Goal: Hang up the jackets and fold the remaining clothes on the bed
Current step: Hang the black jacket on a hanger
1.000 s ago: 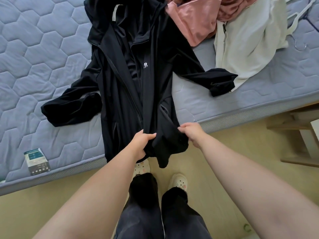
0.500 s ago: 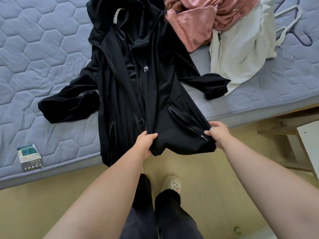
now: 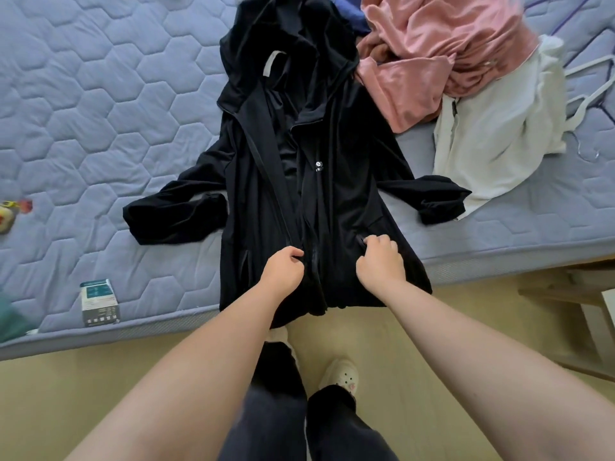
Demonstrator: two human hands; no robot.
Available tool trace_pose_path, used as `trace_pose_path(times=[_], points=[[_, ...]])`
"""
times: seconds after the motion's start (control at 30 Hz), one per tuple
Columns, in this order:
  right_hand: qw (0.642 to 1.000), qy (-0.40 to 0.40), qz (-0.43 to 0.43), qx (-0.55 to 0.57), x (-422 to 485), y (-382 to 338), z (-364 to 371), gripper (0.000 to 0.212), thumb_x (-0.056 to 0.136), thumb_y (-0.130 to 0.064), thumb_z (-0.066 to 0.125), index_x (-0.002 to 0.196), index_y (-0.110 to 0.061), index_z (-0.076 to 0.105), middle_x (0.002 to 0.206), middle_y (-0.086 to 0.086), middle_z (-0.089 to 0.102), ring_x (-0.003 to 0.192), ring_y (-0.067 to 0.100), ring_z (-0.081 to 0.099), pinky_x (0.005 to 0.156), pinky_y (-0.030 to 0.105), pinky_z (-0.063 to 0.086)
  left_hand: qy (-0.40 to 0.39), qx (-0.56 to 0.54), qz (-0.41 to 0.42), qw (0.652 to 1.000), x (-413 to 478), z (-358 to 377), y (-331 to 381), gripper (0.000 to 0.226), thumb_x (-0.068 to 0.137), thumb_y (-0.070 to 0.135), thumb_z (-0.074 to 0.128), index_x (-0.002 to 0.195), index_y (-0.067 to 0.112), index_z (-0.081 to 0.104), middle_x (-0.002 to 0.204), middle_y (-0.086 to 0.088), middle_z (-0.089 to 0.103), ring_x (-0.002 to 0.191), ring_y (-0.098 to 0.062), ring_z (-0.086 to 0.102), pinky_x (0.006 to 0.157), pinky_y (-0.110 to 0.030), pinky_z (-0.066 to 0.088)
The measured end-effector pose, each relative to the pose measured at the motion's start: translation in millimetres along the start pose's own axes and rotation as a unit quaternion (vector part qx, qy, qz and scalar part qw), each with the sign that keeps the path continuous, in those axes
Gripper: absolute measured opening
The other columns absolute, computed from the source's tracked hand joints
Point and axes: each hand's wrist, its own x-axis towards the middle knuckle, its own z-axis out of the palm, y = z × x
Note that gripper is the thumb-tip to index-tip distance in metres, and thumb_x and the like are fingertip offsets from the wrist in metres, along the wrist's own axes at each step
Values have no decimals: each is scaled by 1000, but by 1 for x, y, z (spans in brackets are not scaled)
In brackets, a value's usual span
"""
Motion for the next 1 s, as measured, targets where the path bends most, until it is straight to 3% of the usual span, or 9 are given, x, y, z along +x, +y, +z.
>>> trace_pose_path(times=[0.2, 0.4, 0.5, 0.6, 0.73, 0.8, 0.87, 0.93, 1.0], points=[[997, -10, -65, 26, 45, -79, -17, 42, 93, -13, 45, 135, -13, 43, 134, 6, 43, 123, 23, 39, 101, 35, 36, 50, -37, 13, 998, 44, -72, 26, 33, 94, 6, 44, 122, 18, 58, 104, 3, 60, 95, -17, 59, 82, -28, 50], [993, -8, -108, 37, 107, -164, -27, 40, 95, -16, 46, 135, -11, 44, 136, 7, 43, 130, 24, 36, 104, 36, 34, 271, 83, 78, 956, 102, -158, 39, 46, 87, 1, 48, 130, 16, 55, 138, -3, 45, 129, -22, 38, 107, -33, 32], [989, 7, -136, 51, 135, -202, -23, 42, 95, -24, 52, 134, -12, 45, 134, 4, 44, 126, 21, 39, 102, 37, 39, 244, 155, 34, 957, 139, -186, 32, 51, 92, 14, 54, 141, 16, 40, 141, -5, 44, 130, -25, 40, 109, -41, 34], [987, 12, -151, 44, 159, -237, -16, 53, 90, -34, 61, 135, -13, 42, 130, 5, 45, 122, 22, 42, 97, 39, 44, 168, 174, -9, 970, 166, -198, 27, 43, 93, 28, 58, 132, 15, 44, 127, -8, 53, 118, -29, 50, 98, -46, 44], [989, 47, -132, -40, 190, -273, -10, 46, 89, -39, 61, 124, -13, 48, 117, 6, 51, 110, 24, 49, 83, 34, 44, 140, 144, -11, 979, 191, -208, 24, 20, 94, 24, 52, 108, 10, 56, 110, -13, 62, 102, -34, 57, 75, -34, 41], [991, 90, -100, 30, 200, -281, -15, 18, 96, -28, 49, 93, -11, 56, 95, 6, 56, 95, 25, 53, 71, 33, 38, 182, 70, -28, 980, 194, -218, 22, 18, 95, 18, 49, 105, 8, 60, 109, -15, 63, 102, -36, 57, 73, -32, 37], [978, 138, -2, 158, 207, -277, -26, 32, 97, -22, 40, 67, -13, 41, 73, 3, 50, 78, 25, 50, 66, 32, 32, 249, -5, -79, 965, 192, -233, 16, 20, 95, 15, 47, 105, 8, 62, 112, -16, 64, 106, -36, 56, 77, -32, 38], [951, 180, 100, 229, 217, -257, -40, 33, 98, -22, 37, 66, -12, 39, 79, 10, 56, 81, 30, 53, 68, 33, 35, 308, -75, -138, 938, 189, -248, 7, 22, 95, 13, 46, 110, 8, 62, 116, -17, 64, 108, -37, 56, 82, -33, 40], [966, 145, 126, 171, 221, -230, -54, 27, 98, -23, 38, 77, -10, 48, 97, 16, 63, 95, 34, 58, 75, 33, 39, 335, -113, -191, 916, 187, -255, 3, 24, 95, 10, 45, 114, 6, 59, 119, -17, 61, 111, -37, 55, 83, -34, 39]])
